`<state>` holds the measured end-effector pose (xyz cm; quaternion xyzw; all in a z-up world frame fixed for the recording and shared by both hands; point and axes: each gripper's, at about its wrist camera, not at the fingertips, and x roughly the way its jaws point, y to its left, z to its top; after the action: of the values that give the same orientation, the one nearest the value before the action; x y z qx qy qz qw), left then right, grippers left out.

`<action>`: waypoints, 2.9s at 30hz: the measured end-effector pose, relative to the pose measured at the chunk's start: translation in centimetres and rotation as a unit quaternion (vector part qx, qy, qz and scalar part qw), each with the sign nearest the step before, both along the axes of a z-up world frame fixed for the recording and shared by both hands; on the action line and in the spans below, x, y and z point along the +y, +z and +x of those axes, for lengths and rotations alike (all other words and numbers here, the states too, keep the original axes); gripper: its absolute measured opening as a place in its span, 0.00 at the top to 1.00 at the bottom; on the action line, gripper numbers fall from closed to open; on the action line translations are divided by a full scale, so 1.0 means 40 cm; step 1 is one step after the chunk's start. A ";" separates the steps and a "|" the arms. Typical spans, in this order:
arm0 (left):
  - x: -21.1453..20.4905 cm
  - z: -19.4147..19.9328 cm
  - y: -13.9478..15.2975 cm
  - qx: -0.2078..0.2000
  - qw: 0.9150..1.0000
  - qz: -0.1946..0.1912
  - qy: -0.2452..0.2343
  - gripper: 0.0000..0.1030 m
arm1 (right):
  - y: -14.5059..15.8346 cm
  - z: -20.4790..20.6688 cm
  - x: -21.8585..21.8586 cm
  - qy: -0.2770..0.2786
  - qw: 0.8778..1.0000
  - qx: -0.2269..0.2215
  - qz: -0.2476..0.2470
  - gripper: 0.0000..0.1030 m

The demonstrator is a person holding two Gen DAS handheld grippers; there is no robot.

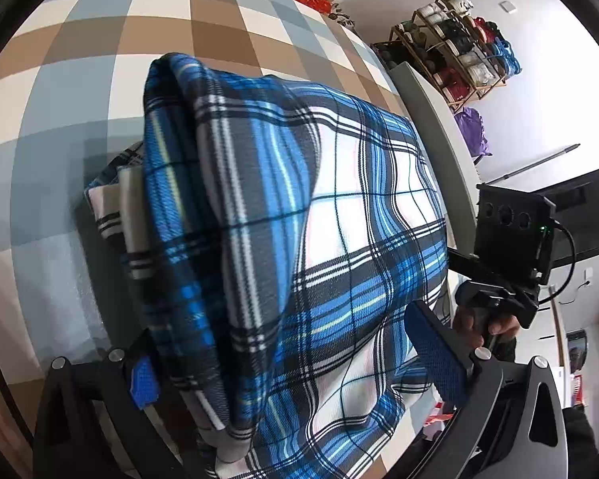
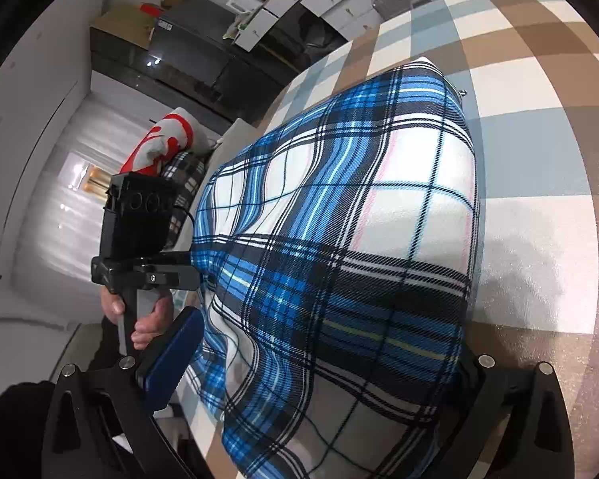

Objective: Fold large clothes
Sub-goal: 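Grasp the folded plaid shirt bundle with both tools, then carry the bundle with both tools onto the clothes stack on the cabinet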

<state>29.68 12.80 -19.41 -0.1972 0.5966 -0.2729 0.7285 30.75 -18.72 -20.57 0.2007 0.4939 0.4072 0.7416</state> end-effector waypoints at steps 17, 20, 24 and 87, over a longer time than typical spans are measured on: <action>-0.039 -0.040 0.023 -0.044 0.995 0.086 0.013 0.21 | -0.037 -0.020 -0.035 0.004 0.996 0.050 0.074 0.49; -0.032 -0.037 0.014 -0.039 0.996 0.081 0.011 0.20 | -0.039 -0.002 -0.016 0.007 0.997 0.060 0.053 0.43; -0.024 -0.039 0.014 -0.035 0.997 0.073 0.004 0.18 | -0.015 0.006 0.039 0.019 0.999 0.039 -0.005 0.31; -0.070 -0.047 0.173 -0.026 1.000 -0.001 -0.005 0.80 | 0.155 -0.161 0.078 -0.004 0.997 -0.075 -0.007 0.80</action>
<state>27.80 9.99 -12.51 -0.1882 0.5785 -0.2823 0.7418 24.31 -15.61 -14.38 0.1663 0.4387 0.4147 0.7797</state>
